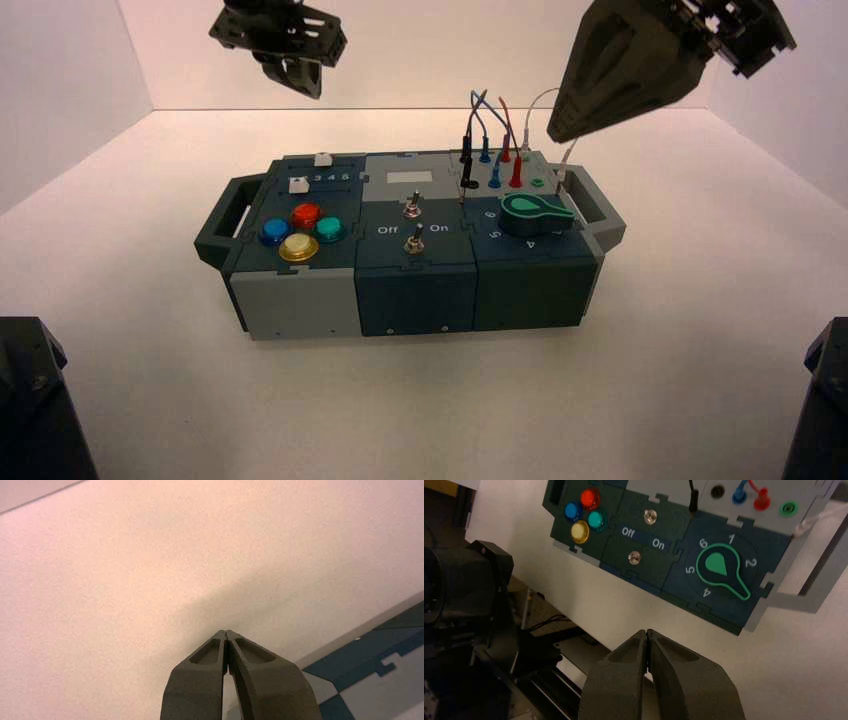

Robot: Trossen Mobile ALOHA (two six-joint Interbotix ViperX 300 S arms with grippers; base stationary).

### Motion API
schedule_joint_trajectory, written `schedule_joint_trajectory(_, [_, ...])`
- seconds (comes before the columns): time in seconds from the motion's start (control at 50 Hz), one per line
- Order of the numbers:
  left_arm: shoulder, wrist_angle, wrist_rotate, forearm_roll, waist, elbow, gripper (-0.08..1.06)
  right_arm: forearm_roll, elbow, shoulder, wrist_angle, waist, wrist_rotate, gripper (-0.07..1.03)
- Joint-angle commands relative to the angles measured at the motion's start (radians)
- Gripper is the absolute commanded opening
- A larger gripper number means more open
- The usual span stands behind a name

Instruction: Rotate the box counterclockwise.

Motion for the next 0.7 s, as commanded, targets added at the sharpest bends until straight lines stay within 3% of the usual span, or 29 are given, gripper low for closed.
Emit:
schedule_joint_trajectory(0.02, [0.006, -0.011, 0.003, 0.0, -0.005, -0.04, -0.03, 0.031, 0.011, 0.011, -0.009, 0.011, 0.0, -0.02])
schedule_joint_trajectory(0.34, [0.057, -0.009, 0.003, 0.0, -0.005, -0.078, -0.03, 0.066, 0.044, 0.063, -0.023, 0.034, -0.003, -0.02])
schedule_joint_trajectory(0.7, [0.114, -0.009, 0.005, 0.0, -0.005, -0.114, -0.03, 0.072, 0.0, 0.275, -0.058, 0.121, -0.012, -0.02])
